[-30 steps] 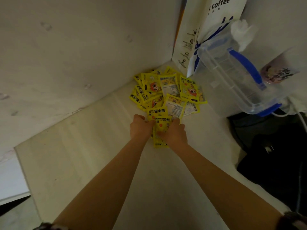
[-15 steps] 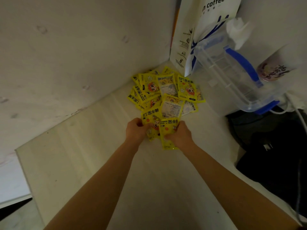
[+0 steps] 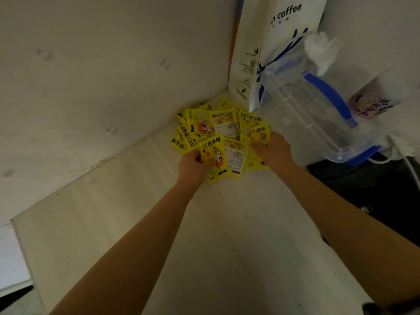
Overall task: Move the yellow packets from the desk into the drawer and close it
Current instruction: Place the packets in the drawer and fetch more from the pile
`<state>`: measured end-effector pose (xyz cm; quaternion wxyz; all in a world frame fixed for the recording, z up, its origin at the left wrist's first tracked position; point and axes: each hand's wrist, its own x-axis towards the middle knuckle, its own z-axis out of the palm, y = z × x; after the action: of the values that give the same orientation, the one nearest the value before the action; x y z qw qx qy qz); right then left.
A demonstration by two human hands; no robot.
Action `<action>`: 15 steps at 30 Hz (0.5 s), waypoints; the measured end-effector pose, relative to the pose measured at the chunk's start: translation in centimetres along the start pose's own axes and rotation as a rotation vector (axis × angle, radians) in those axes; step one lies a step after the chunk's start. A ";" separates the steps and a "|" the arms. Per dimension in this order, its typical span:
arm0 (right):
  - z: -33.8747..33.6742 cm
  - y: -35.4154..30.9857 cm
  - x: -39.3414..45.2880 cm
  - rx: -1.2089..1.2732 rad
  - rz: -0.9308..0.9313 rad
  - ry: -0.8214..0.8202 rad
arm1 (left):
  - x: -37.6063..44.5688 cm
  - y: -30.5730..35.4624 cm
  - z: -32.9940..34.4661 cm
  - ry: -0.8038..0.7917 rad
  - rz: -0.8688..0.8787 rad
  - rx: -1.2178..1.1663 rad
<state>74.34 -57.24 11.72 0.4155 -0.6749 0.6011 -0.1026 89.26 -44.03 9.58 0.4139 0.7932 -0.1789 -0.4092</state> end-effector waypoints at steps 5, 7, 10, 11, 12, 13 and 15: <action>0.8 -0.6 2.7 -0.016 -0.043 0.051 | 0.9 1.2 1.7 -0.010 0.093 0.125; 1.4 -0.4 3.4 -0.042 -0.037 0.035 | 1.1 1.5 2.3 0.019 0.132 0.186; 2.3 0.6 4.2 -0.100 -0.030 0.034 | 1.4 1.6 3.0 0.007 0.176 0.258; 2.6 0.9 4.4 -0.126 -0.022 0.043 | 1.4 1.6 3.2 -0.009 0.180 0.281; 2.7 1.1 4.5 -0.149 -0.005 0.049 | 1.4 1.5 3.4 -0.026 0.174 0.301; 2.8 1.1 4.7 -0.163 0.015 0.053 | 1.5 1.3 3.6 -0.030 0.182 0.321; 3.0 0.8 4.8 -0.168 0.045 0.056 | 1.6 0.9 3.9 -0.018 0.209 0.352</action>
<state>76.93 -60.14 7.57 0.3428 -0.6904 0.6341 -0.0612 87.22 -47.58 8.26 0.3075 0.8268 -0.3327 -0.3334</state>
